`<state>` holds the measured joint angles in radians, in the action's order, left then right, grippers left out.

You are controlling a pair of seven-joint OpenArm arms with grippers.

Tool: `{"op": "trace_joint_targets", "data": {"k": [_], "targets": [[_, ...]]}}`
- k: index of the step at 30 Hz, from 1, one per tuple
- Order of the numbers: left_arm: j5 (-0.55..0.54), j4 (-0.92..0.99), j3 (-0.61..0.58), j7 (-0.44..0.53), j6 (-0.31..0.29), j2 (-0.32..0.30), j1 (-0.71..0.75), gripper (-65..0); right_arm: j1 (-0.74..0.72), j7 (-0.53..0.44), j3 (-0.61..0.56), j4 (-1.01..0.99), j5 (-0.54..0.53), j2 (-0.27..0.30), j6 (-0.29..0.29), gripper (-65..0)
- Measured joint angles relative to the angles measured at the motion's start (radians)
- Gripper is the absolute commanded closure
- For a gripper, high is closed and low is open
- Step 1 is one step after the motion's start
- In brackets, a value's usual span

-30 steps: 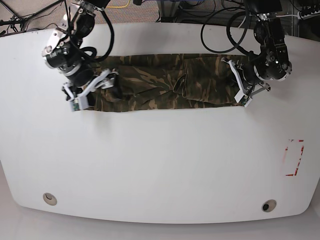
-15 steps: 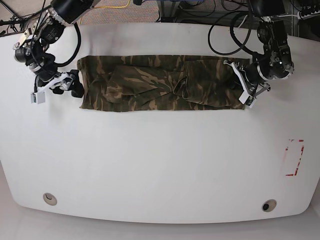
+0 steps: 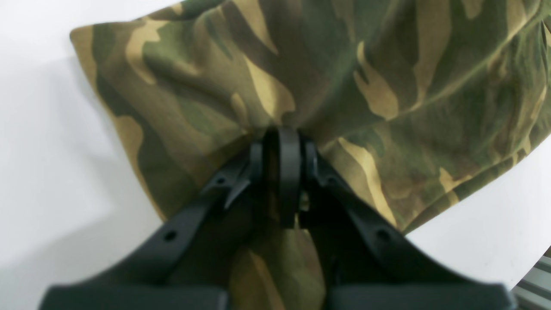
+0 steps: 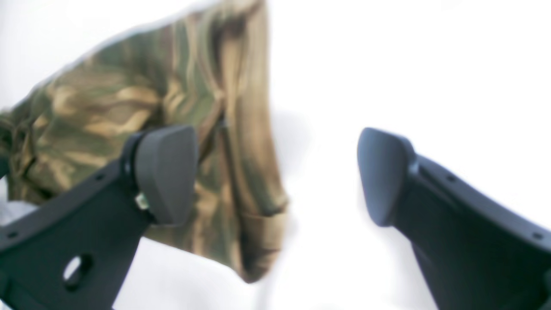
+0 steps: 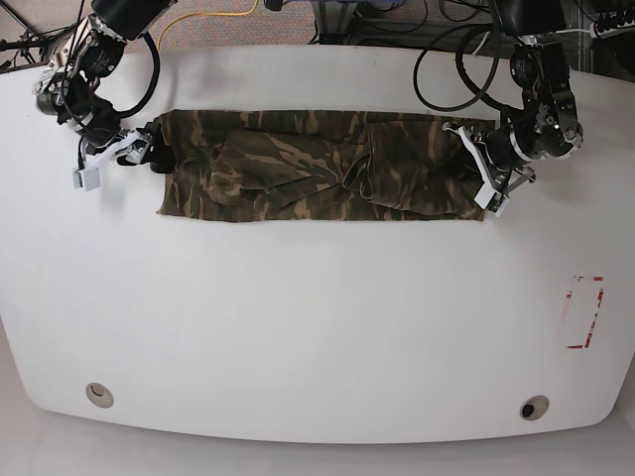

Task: Fold the T-shirt properly
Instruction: 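Open the right gripper and move it to the strip's other end, then grasp the strip end with the right gripper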

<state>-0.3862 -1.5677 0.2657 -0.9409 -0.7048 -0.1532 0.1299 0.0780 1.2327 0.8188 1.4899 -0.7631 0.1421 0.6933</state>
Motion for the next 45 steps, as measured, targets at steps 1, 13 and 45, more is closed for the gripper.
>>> {"op": "trace_joint_targets", "data": {"k": [1, 13, 45], "targets": [[0.000, 0.000, 0.000, 0.000, 0.000, 0.000, 0.000, -3.5, -0.002, -0.002, -0.009, 0.000, 0.003, -0.003, 0.000, -51.5], [0.000, -0.003, 0.000, 0.000, 0.000, 0.000, 0.002, -3.5, 0.029, -0.114, -0.167, 0.002, -0.013, -0.062, 0.010, -50.3], [-0.003, 0.000, -0.079, 0.008, 0.001, -0.025, -0.006, -3.6, 0.091, -0.135, -0.222, 0.100, 0.042, -0.080, 0.002, 0.0]]}}
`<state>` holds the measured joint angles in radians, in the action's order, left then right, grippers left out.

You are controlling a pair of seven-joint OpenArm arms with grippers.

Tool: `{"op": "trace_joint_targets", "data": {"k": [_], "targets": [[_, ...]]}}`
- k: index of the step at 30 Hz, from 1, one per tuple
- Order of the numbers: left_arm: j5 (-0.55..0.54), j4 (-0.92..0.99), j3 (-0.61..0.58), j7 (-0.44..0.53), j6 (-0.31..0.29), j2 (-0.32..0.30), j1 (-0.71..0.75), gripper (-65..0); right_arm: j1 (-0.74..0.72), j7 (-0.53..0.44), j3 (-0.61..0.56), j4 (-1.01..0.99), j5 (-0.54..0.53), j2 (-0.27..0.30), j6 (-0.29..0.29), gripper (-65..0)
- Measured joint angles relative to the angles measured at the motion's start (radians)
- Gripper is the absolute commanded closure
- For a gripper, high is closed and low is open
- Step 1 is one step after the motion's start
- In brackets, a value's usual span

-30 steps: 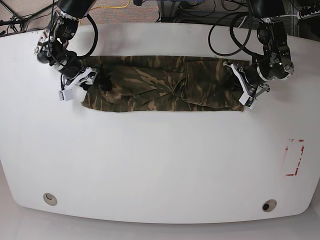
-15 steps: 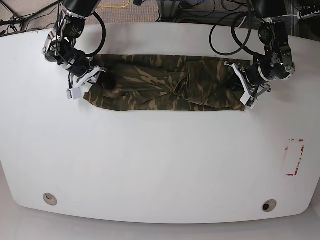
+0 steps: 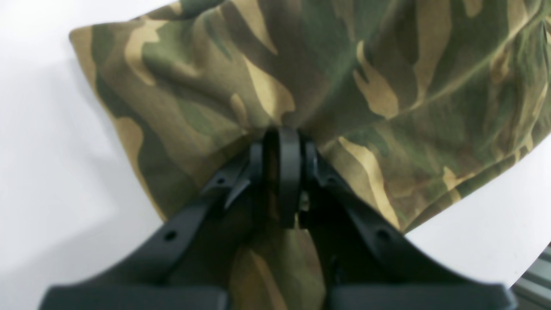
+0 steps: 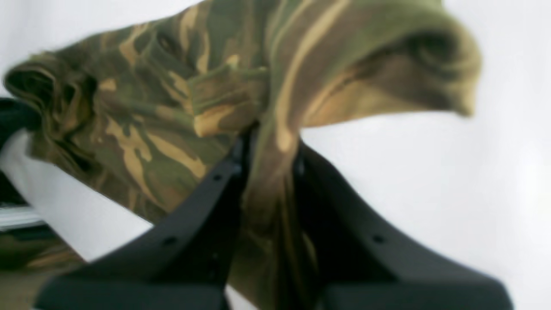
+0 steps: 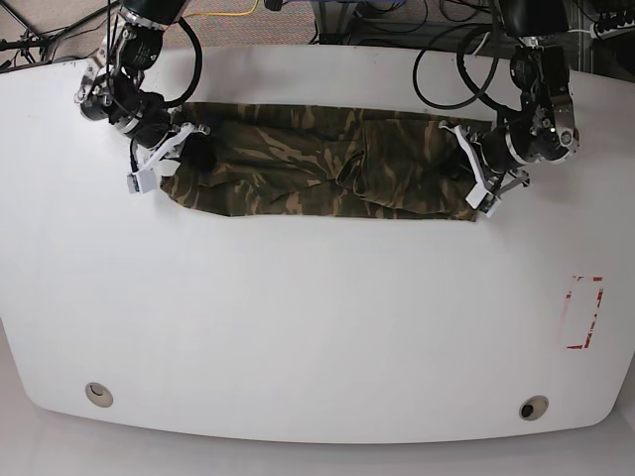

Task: Fold the T-shirt properly
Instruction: 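Grasp the strip end with the right gripper, then fold the strip end with the right gripper toward the left gripper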

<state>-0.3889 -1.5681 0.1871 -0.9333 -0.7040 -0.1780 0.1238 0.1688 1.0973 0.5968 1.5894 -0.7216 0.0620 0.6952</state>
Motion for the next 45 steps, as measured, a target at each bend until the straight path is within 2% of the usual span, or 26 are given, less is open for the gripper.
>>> {"op": "trace_joint_targets", "data": {"k": [1, 4, 12, 15, 18, 21, 25, 29, 34, 38, 45], "targets": [[0.001, 0.000, -0.018, 0.001, 0.001, 0.000, 0.000, -3.6, 0.014, 0.000, 0.000, 0.033, 0.003, 0.000, -0.001, 0.0], [0.000, -0.001, -0.041, 0.006, 0.003, 0.005, -0.002, -3.6, 0.045, 0.006, -0.027, 0.147, 0.043, 0.004, -0.060, 0.0], [0.051, -0.005, -0.081, 0.029, 0.003, 0.007, -0.003, -3.6, 0.075, 0.003, -0.207, 0.394, 0.127, -0.006, -0.196, 0.0], [0.087, -0.008, -0.112, 0.043, 0.003, 0.003, -0.006, -3.6, 0.080, -0.006, -0.290, 0.431, 0.133, -0.009, -0.232, 0.0], [0.109, -0.008, -0.134, 0.050, 0.004, 0.005, -0.011, -3.6, 0.076, 0.005, -0.321, 0.428, 0.106, -0.024, -0.258, 0.0], [0.109, 0.005, -0.141, 0.064, 0.003, 0.006, -0.019, -3.6, 0.059, 0.001, -0.371, 0.425, 0.145, -0.034, -0.309, 0.0], [0.090, 0.043, -0.140, 0.067, -0.001, 0.008, -0.043, -3.6, 0.044, 0.001, -0.477, 0.425, 0.122, -0.057, -0.310, 0.0], [0.068, 0.117, -0.136, 0.111, -0.014, 0.026, -0.083, -3.6, 0.040, -0.014, -0.570, 0.424, 0.114, -0.128, -0.304, 0.0], [0.059, 0.181, -0.136, 0.174, -0.013, 0.048, -0.104, -3.6, 0.034, -0.026, -0.645, 0.423, 0.116, -0.183, -0.304, 0.0], [0.046, 0.208, -0.136, 0.191, -0.013, 0.064, -0.111, -3.6, 0.027, -0.040, -0.687, 0.410, 0.145, -0.184, -0.303, 0.0], [0.047, 0.219, -0.137, 0.191, -0.013, 0.094, -0.116, -3.8, 0.026, -0.077, -0.683, 0.404, 0.172, -0.183, -0.304, 0.0]]}}
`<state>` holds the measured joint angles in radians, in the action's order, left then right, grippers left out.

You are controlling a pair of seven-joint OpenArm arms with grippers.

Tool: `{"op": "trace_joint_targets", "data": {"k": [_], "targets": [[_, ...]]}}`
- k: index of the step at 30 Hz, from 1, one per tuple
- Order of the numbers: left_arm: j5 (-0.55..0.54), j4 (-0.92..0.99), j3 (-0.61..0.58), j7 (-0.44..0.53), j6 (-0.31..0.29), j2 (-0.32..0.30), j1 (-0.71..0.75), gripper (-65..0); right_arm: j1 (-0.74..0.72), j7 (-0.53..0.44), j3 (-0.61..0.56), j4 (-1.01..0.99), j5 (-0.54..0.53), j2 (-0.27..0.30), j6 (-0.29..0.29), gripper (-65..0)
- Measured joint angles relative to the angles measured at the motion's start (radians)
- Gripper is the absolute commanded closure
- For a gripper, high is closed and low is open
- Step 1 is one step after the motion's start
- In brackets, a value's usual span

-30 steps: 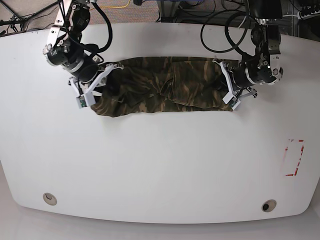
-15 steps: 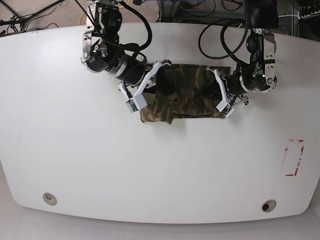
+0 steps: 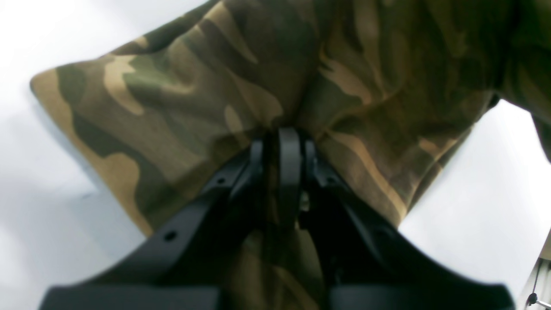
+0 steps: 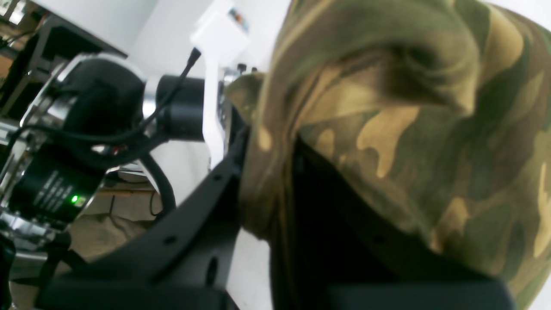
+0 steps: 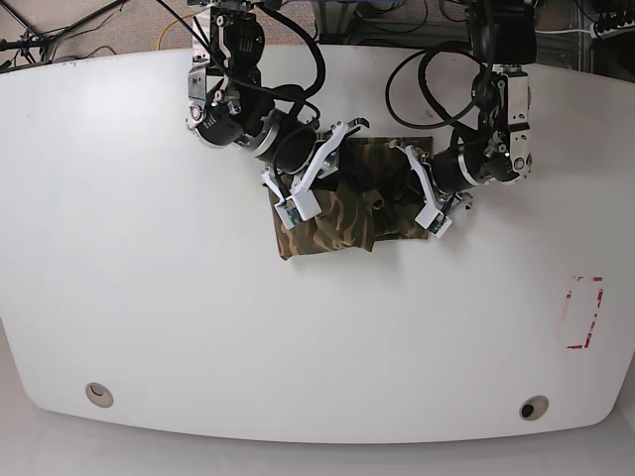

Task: Fold the T-shirt properly
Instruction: 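Fold the strip end with the right gripper toward the left gripper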

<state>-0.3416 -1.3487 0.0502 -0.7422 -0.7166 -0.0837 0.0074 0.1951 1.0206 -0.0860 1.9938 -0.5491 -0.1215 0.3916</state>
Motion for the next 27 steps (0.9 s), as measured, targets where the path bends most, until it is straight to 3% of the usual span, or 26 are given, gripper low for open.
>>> {"op": "trace_joint_targets", "data": {"k": [11, 16, 19, 23, 27], "targets": [[0.000, 0.005, -0.003, 0.000, -0.002, 0.006, -0.004, -3.8, -0.052, -0.049, 0.002, -0.058, -0.006, 0.044, 0.000, 0.0], [-0.002, 0.010, -0.005, -0.001, -0.007, 0.006, -0.010, -3.9, -0.081, -0.060, -0.005, -0.124, 0.046, 0.060, 0.000, -4.1], [-0.001, 0.009, -0.005, -0.001, -0.006, 0.005, -0.010, -6.4, -0.083, -0.087, -0.005, -0.123, 0.064, 0.062, -0.003, -11.6], [-0.002, 0.009, -0.005, -0.013, -0.008, 0.006, -0.016, -10.6, -0.083, -0.078, -0.007, -0.123, 0.076, 0.056, -0.002, -32.5], [-0.008, 0.009, -0.005, -0.016, -0.011, 0.008, -0.016, -10.7, -0.084, -0.078, -0.041, -0.113, 0.089, 0.058, -0.007, -47.1]]}}
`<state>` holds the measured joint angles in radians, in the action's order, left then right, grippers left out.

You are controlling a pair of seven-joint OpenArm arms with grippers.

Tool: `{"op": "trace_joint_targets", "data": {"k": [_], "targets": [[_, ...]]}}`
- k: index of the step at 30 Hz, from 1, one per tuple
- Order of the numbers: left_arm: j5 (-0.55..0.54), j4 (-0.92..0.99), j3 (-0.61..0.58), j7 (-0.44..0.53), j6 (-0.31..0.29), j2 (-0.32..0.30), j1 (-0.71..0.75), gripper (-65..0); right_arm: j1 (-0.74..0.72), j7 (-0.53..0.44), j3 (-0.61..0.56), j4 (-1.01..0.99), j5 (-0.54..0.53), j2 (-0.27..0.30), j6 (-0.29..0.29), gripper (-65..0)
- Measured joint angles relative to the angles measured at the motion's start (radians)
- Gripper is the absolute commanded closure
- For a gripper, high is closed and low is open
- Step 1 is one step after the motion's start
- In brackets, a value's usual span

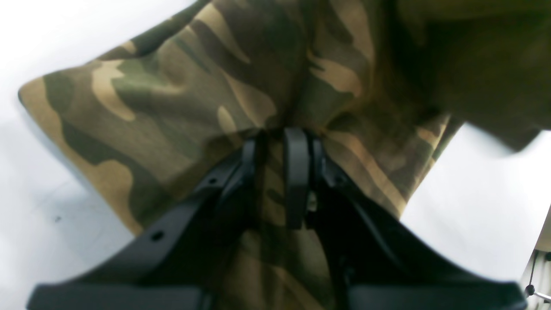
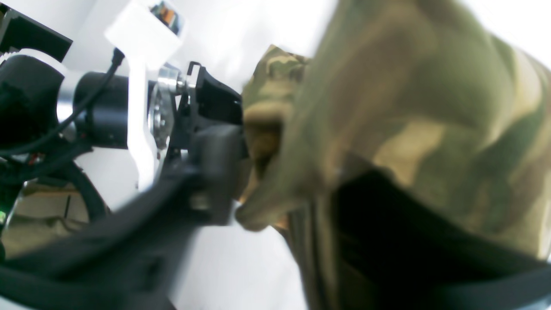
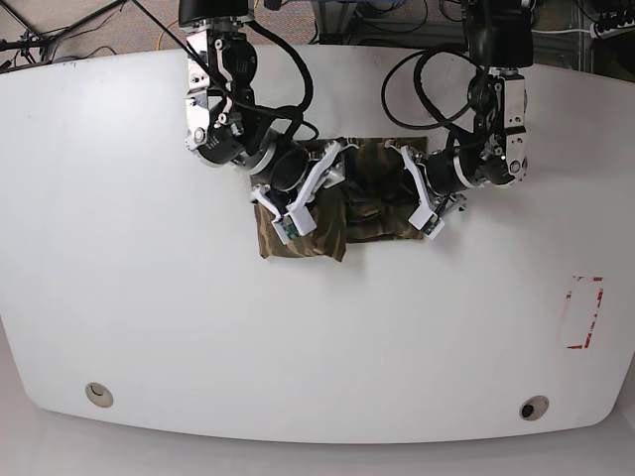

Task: Fold the T-shirt properly
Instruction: 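Fold the strip end with the right gripper toward the left gripper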

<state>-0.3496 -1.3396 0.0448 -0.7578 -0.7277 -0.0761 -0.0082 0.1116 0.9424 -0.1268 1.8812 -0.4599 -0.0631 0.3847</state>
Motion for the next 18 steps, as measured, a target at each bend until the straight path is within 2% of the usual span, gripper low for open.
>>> {"op": "trace_joint_targets", "data": {"k": [3, 7, 12, 18], "targets": [[0.000, 0.000, 0.001, -0.001, 0.000, 0.000, 0.000, -10.7, 0.000, -0.001, -0.058, 0.014, -0.002, -0.001, 0.001, -51.0], [0.000, 0.000, 0.001, -0.001, 0.000, 0.002, -0.003, -10.8, -0.005, 0.001, -0.103, 0.015, -0.012, -0.006, 0.008, -50.7], [0.008, -0.003, 0.006, -0.014, 0.000, 0.011, -0.007, -11.0, 0.003, -0.005, -0.095, 0.056, -0.013, 0.000, 0.007, -48.8], [0.016, 0.000, 0.079, -0.043, -0.008, 0.048, -0.021, -11.0, 0.001, -0.003, -0.069, 0.081, -0.007, 0.008, 0.008, -48.0]]}}
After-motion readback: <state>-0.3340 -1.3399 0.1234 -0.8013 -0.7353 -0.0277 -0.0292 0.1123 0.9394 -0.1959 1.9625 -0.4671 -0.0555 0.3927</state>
